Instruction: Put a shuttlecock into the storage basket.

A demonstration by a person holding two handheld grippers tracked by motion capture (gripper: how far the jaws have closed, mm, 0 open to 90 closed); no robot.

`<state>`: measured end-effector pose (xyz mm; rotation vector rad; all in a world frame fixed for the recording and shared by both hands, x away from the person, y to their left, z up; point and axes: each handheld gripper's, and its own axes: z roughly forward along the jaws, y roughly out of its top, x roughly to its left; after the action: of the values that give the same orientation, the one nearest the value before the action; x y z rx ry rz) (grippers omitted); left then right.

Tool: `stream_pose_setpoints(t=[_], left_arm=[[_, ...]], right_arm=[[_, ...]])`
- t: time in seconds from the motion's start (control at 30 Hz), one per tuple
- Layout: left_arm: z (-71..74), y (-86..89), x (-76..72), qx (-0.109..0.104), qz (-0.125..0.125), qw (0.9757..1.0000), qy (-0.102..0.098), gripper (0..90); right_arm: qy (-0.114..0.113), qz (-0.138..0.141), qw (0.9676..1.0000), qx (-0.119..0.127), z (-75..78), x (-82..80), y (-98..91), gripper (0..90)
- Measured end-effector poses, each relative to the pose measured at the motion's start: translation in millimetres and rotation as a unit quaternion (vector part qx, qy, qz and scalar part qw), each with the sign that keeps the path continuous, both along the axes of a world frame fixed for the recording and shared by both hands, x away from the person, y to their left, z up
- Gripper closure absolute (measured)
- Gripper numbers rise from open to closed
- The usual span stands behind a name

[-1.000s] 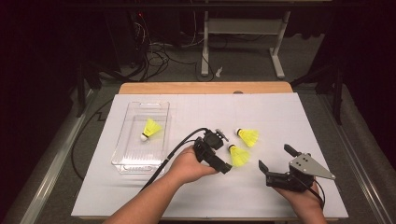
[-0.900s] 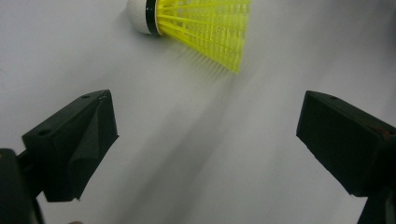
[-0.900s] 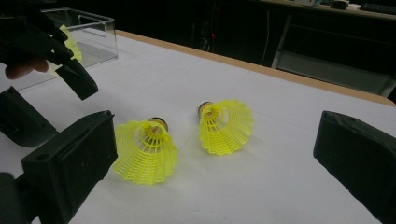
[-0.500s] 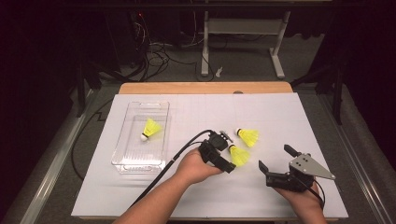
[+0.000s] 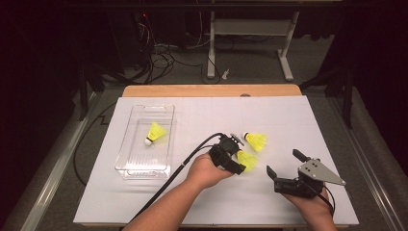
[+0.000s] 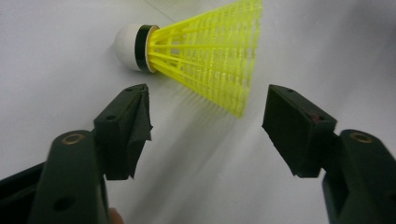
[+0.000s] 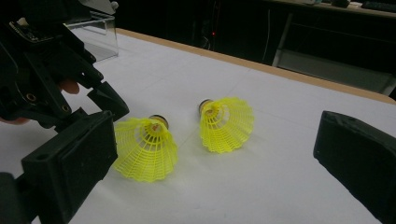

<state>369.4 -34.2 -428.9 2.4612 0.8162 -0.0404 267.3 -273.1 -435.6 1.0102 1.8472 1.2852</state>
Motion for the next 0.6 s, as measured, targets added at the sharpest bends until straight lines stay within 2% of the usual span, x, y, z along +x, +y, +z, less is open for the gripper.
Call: stream_pose_setpoints(t=[0.33,0.6], left_arm=[[-1.6,-3.4,0.7,-0.003,0.002,1.0,-0.007,45.9],[-0.6,-2.4,1.4,0.0,0.004,0.9999,-0.01,60.4]], right_arm=[[-0.001,-0.002,1.0,0.002,0.3,-1.0,-0.7,0.0],[-0.001,-0.001,1.0,0.003,0.6,-1.1,-0.8,0.0]])
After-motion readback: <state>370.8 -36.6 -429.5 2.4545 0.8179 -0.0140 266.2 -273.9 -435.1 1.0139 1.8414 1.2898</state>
